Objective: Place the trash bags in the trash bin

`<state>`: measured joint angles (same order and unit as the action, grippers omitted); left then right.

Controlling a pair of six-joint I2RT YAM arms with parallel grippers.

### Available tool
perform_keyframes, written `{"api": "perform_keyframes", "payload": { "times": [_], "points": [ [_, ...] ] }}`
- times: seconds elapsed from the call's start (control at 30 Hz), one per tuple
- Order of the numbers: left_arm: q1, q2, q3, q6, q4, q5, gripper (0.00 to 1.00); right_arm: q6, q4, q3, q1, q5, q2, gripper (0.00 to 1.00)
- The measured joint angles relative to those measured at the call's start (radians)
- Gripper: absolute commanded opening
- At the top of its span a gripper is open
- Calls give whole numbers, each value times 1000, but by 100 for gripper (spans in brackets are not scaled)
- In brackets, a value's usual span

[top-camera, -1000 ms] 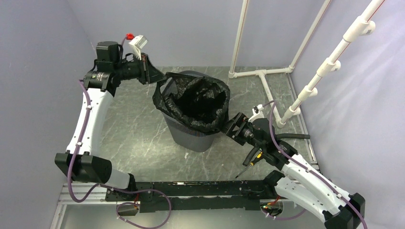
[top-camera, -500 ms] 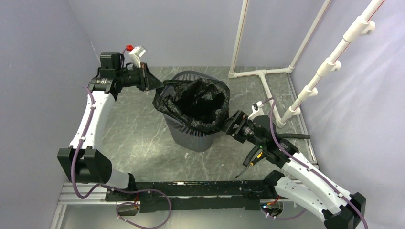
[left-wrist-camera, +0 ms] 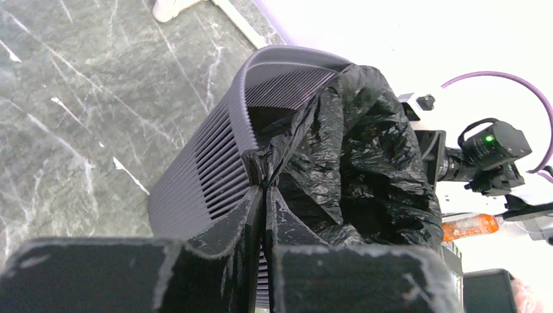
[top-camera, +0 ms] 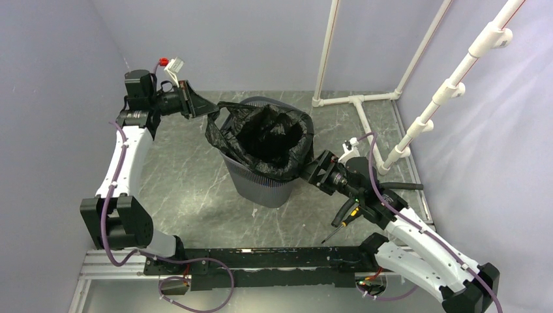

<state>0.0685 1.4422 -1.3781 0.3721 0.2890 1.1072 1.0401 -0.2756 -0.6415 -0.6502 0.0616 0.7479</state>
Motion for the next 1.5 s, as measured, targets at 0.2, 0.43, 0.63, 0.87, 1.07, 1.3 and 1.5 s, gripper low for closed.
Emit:
{"api": "perform_keyframes", "payload": {
  "times": [0.2, 0.43, 0.63, 0.87, 1.07, 1.3, 1.5],
  "points": [
    [-1, 58, -89, -3, -19, 31, 12, 2, 16, 3, 0, 16, 13, 82],
    [0, 142, -96, 0, -38, 44, 11, -2, 21, 3, 1, 17, 21, 74],
    [0, 146, -35, 14, -45, 48, 11, 0, 24, 3, 4, -5, 16, 72],
    [0, 137, -6, -21, 8, 49, 9, 1, 57, 3, 24, -33, -30, 71],
    [0, 92, 116, -21, -24, 64, 11, 20, 104, 3, 43, 5, 27, 69],
    [3, 45, 294, 90, -194, 92, 11, 42, 154, 5, 46, 76, 104, 68],
    [3, 23, 251, -26, -56, 92, 11, 33, 151, 2, 46, 77, 125, 67]
  ]
}}
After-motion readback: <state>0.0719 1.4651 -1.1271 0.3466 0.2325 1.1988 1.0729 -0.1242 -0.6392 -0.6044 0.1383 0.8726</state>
